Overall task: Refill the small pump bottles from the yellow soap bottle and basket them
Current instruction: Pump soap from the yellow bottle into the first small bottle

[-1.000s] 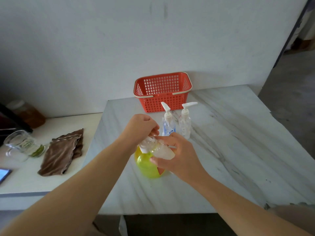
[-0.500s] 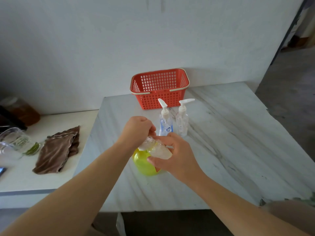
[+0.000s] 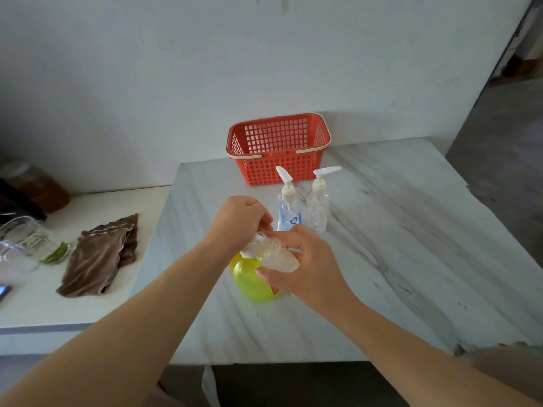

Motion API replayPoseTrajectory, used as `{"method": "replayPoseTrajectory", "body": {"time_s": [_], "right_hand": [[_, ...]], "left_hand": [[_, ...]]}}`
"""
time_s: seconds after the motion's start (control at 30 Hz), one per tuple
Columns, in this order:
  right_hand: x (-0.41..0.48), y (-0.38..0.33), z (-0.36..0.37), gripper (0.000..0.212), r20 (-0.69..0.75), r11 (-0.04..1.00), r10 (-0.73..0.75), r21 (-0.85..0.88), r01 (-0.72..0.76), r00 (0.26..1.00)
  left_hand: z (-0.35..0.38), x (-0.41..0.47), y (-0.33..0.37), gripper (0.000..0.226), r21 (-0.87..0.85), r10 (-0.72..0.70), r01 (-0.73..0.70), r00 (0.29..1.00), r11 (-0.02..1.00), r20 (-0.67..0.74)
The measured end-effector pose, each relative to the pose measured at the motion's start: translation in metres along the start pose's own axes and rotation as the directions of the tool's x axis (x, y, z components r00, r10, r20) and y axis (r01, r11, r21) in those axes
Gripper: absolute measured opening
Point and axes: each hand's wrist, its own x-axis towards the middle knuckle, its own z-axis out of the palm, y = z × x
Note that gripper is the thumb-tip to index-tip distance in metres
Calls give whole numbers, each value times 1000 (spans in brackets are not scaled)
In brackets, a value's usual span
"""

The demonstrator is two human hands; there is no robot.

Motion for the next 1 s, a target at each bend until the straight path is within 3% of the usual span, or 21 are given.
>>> {"method": "replayPoseTrajectory", "body": {"time_s": [0.47, 1.0], "right_hand": [[3, -5, -1, 54, -2, 999, -19, -34, 18, 1000], [-1, -5, -1, 59, -17, 997, -26, -68, 25, 1000]], "left_hand": [[-4, -3, 8, 23, 32, 81, -79, 995, 996, -61], [-1, -2, 3, 27, 44, 17, -16, 1000, 999, -3]]}}
